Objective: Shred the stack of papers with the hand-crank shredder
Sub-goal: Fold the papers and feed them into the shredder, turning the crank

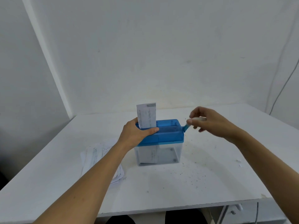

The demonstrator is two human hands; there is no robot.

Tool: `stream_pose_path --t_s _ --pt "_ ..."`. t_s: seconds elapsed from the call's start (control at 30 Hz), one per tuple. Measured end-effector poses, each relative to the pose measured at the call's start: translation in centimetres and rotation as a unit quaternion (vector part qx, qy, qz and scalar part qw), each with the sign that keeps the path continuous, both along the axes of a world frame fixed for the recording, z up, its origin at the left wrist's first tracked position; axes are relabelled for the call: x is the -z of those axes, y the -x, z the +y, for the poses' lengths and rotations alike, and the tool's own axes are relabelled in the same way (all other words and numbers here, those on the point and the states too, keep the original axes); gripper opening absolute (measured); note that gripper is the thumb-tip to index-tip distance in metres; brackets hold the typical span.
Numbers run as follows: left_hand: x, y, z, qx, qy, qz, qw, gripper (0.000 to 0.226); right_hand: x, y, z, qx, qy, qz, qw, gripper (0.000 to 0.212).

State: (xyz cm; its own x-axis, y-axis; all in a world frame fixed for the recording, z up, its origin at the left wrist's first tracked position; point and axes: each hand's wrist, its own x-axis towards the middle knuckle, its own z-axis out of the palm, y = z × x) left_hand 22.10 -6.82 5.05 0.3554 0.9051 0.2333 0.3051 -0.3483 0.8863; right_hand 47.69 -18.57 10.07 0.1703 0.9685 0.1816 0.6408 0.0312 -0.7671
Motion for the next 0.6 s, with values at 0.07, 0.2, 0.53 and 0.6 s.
stream_pose_path --t_s 0.07,0.2,0.53,0.6 --pt "-0.1 0.1 -0.1 0.000 0.000 -0.002 1.000 0.092 -0.2 0.3 1.3 0.026 -0.049 0.037 0.998 0.026" --pt "-0.2 0.1 -0.4 -0.002 0.002 0.001 1.000 0.092 0.1 1.4 4.1 0.063 -0.118 0.077 0.988 0.016" --pt "0.0 0.2 -0.8 0.005 0.009 -0.012 1.000 0.076 6.1 2.1 7.9 0.144 -0.022 0.085 0.986 0.031" --pt "0.1 0.1 -0.8 0.003 0.005 -0.011 1.000 0.073 7.4 2.1 7.7 0.140 0.014 0.078 0.987 0.029"
